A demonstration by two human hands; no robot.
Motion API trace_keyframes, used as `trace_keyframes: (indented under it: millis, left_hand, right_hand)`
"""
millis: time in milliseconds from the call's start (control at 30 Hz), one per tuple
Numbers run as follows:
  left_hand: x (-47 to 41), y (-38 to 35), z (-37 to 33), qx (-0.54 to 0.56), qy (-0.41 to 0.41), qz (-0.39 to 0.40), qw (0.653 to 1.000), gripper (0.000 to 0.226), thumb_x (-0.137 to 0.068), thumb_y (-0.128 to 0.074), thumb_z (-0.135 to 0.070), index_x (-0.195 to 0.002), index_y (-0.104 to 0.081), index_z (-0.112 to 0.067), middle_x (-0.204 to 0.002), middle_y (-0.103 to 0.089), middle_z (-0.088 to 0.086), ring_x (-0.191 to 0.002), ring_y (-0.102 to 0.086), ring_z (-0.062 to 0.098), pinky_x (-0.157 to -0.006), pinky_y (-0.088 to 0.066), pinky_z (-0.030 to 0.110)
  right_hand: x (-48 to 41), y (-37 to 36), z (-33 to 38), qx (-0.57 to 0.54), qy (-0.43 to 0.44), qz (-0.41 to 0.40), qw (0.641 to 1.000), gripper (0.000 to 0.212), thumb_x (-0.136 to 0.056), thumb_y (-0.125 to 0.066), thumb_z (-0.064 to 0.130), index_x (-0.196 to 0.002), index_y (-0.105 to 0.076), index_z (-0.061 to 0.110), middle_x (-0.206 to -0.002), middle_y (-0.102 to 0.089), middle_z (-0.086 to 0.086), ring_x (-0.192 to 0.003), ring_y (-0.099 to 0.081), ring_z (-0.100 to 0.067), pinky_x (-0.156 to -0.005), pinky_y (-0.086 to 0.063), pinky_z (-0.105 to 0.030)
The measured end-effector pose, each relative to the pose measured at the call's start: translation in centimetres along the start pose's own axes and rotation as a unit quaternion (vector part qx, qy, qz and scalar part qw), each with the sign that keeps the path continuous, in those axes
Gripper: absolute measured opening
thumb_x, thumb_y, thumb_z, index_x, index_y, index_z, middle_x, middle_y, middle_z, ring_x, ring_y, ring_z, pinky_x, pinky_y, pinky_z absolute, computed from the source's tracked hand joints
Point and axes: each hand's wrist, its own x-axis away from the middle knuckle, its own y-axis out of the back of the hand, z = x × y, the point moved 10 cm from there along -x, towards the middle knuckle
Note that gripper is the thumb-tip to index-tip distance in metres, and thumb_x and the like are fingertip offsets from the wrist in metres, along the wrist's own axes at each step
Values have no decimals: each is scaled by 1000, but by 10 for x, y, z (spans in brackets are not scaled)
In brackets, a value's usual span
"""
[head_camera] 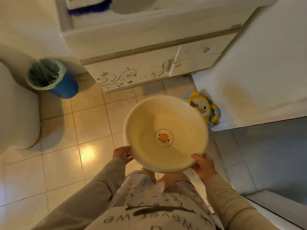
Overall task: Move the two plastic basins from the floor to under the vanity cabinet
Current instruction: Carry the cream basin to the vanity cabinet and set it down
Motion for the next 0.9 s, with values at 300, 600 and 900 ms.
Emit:
trace_keyframes:
  millis: [300,600,900]
  left_hand:
    - [-19,-7,-5,47,39,-65,996,19,-84,-49,8,-68,-49,-2,-71,-52,11,-64,-51,23,-42,-51,34]
    - [-48,-26,-2,92,39,-112,989,12,-81,-50,12,-79,-54,1,-72,-54,8,-67,-53,26,-72,-52,41]
    - [-181,-58,23,121,41,-93,987,11,-84,-48,7,-88,-54,0,-80,-55,12,-92,-53,29,-86,-51,46]
  right_hand:
    - [-42,-40,34,65,-43,17,997,43,-83,-54,-10,-125,-52,-1,-100,-60,-16,-90,-57,-29,-65,-55,-36]
    - [-107,-76,65,173,-57,58,982,40,-83,-54,-8,-122,-53,-1,-95,-60,-14,-83,-57,-22,-63,-49,-32]
    - [-255,-110,27,236,-54,55,969,41,-84,-55,-6,-123,-54,6,-108,-60,-10,-105,-55,-25,-68,-52,-30]
